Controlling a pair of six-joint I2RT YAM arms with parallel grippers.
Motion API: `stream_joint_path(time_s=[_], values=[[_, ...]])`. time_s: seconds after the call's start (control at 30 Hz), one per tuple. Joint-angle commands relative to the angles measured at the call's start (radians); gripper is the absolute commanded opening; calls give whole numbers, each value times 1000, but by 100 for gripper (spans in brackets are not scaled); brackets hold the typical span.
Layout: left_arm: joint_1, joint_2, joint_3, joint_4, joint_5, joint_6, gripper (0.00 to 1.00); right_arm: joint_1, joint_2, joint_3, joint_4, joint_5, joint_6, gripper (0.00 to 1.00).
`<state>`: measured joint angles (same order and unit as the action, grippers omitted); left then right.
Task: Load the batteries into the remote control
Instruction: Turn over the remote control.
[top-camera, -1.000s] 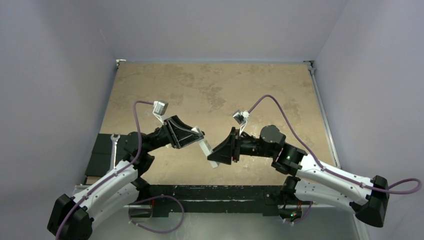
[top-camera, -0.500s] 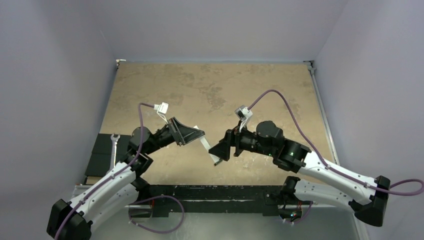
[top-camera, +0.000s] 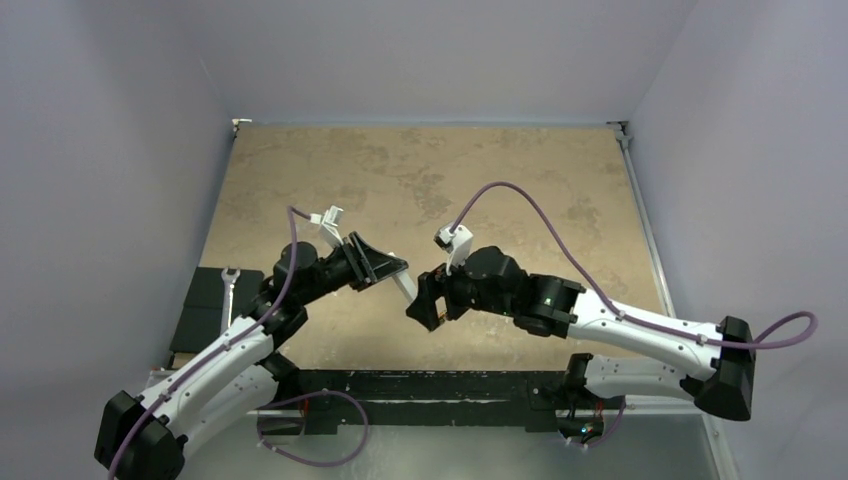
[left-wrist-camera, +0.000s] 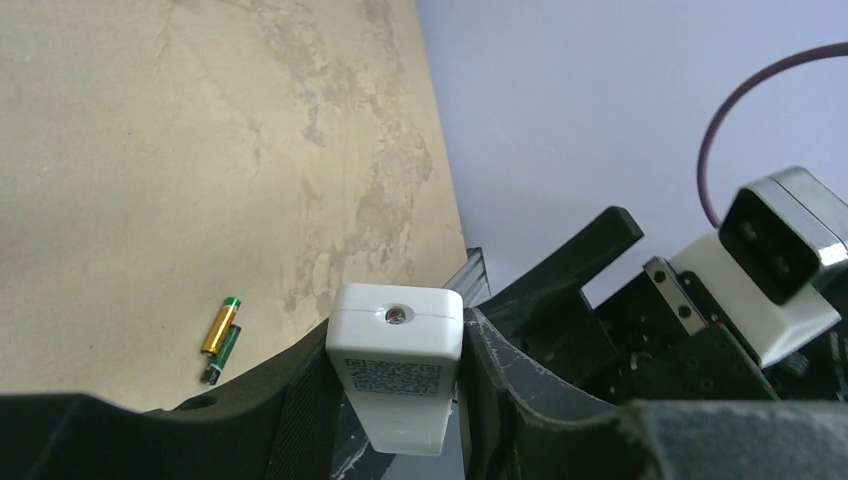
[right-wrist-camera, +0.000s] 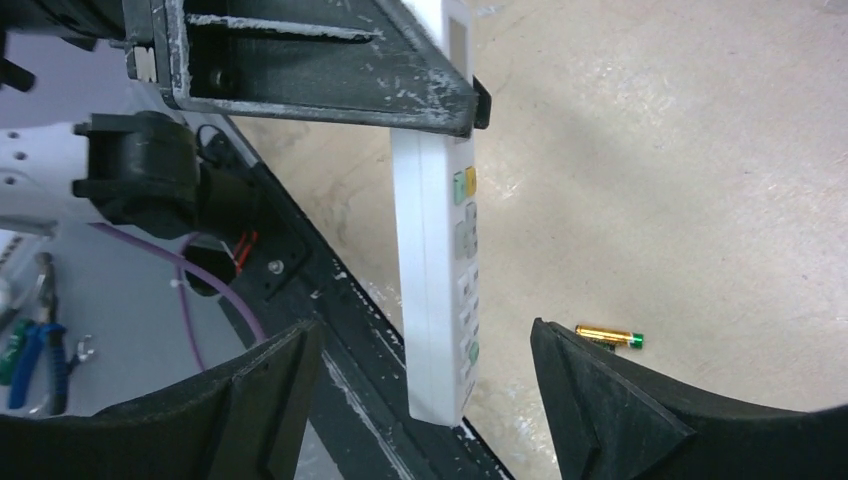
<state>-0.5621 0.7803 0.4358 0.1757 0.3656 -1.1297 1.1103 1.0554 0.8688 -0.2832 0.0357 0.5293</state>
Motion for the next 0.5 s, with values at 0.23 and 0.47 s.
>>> stream_joint_path(time_s=[0.23,0.47], values=[[5,21,69,-87,-52,10,0,105,122,119,-75,226,-40,72],[6,22,64,-96,-55,-2,0,128,174,145,-103,272,-39,64]])
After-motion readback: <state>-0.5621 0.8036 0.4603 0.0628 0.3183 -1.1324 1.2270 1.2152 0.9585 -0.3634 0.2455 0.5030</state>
